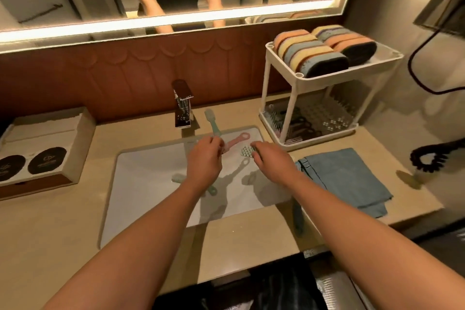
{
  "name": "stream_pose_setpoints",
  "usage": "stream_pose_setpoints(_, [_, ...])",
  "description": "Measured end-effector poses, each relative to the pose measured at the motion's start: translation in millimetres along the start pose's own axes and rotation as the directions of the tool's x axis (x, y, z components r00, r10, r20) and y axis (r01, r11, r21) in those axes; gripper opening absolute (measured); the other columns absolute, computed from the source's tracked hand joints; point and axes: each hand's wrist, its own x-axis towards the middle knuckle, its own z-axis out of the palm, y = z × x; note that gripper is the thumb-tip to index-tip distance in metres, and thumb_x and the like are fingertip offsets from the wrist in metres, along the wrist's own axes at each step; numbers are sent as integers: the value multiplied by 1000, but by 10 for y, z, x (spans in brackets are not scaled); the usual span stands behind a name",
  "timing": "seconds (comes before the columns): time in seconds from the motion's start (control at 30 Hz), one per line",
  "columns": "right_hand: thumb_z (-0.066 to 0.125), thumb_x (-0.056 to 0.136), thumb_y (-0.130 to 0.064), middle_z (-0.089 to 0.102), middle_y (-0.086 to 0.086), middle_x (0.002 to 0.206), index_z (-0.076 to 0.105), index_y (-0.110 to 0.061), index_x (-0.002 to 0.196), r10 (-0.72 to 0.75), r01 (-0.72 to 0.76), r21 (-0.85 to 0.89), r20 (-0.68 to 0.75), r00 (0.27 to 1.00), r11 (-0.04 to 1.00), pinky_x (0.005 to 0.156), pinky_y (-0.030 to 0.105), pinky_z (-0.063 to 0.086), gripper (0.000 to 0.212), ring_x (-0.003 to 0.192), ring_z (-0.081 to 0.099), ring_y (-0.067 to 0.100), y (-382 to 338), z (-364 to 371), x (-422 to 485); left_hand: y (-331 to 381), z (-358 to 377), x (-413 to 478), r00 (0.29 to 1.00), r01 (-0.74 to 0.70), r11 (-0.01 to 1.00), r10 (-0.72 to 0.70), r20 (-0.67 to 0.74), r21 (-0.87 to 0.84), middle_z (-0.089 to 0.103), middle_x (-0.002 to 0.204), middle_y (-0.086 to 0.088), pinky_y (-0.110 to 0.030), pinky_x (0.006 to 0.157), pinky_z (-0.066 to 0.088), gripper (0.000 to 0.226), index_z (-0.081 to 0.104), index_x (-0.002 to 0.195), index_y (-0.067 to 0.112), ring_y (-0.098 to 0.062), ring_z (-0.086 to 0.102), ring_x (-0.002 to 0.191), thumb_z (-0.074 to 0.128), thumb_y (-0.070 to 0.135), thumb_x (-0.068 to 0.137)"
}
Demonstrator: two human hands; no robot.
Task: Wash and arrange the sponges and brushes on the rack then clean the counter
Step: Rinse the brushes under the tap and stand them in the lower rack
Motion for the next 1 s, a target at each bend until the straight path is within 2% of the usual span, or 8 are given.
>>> stream_pose_setpoints(0.13, [41, 106, -28, 66, 6, 121, 55, -22, 132, 51, -56, -66, -78, 996, 996, 92, 43, 47, 30, 111, 58, 30, 307, -64, -115, 241, 62, 271, 995, -100, 995, 101, -6, 17, 62, 104, -3, -32, 68, 39, 9, 62, 105, 17, -23, 54, 90, 62, 14, 96])
stream_pose_setpoints(0.23, [48, 102, -22, 63, 6, 122, 53, -23, 132, 95, -101, -89, -68, 993, 991, 92, 43, 43, 30, 113, 54, 29, 534, -135, -197, 444, 128, 426, 994, -106, 994, 106, 12, -16, 62, 107, -3, -32, 73, 43, 11, 62, 106, 17, -22, 54, 92, 61, 14, 96])
stream_pose_setpoints(0.37, [59, 90, -6, 57, 3, 132, 47, -25, 138, 132, -145, -199, -77, 988, 969, 98, 42, 38, 53, 122, 49, 27, 840, -283, -239, 685, 262, 604, 991, -109, 993, 112, 70, -46, 61, 110, -3, -41, 82, 52, 13, 61, 109, 20, -22, 54, 95, 60, 15, 97])
stream_pose_setpoints(0.63, [59, 84, -1, 54, 2, 136, 43, -23, 143, 226, -272, -235, -204, 952, 933, 109, 41, 28, 65, 128, 46, 25, 1287, -330, -18, 906, 615, 999, 980, -153, 981, 166, 113, -117, 57, 107, 2, -30, 75, 48, 9, 57, 107, 24, -17, 51, 93, 57, 19, 100])
stream_pose_setpoints(0.77, [59, 84, 0, 58, 5, 128, 49, -19, 136, 218, -274, -266, -219, 951, 924, 111, 45, 26, 56, 126, 47, 27, 1468, -279, 240, 950, 811, 1295, 972, -168, 969, 193, 132, -179, 53, 104, 9, -19, 69, 39, 11, 46, 102, 33, -5, 47, 86, 57, 32, 100])
stream_pose_setpoints(0.9, [59, 87, -5, 67, 6, 106, 62, -19, 118, 298, -318, -303, -113, 948, 898, 112, 49, 26, 34, 114, 52, 29, 1630, -256, 510, 998, 1020, 1539, 971, -150, 954, 191, 141, -259, 59, 123, 4, -28, 86, 48, 21, 52, 121, 30, -12, 55, 108, 55, 28, 100])
stream_pose_setpoints(0.97, [53, 92, -7, 67, 7, 103, 58, -23, 128, 326, -332, -298, -69, 943, 895, 111, 50, 25, 40, 108, 55, 31, 1687, -267, 646, 1036, 1120, 1676, 967, -171, 953, 211, 141, -250, 59, 125, 4, -35, 91, 52, 24, 55, 124, 30, -15, 56, 112, 55, 31, 100])
stream_pose_setpoints(1.0, [51, 93, -9, 65, 9, 112, 50, -25, 139, 320, -324, -286, -63, 945, 902, 112, 51, 24, 49, 112, 55, 32, 1721, -246, 695, 1052, 1159, 1714, 962, -178, 953, 221, 159, -245, 60, 126, 2, -39, 93, 54, 26, 57, 125, 30, -18, 57, 114, 55, 34, 99])
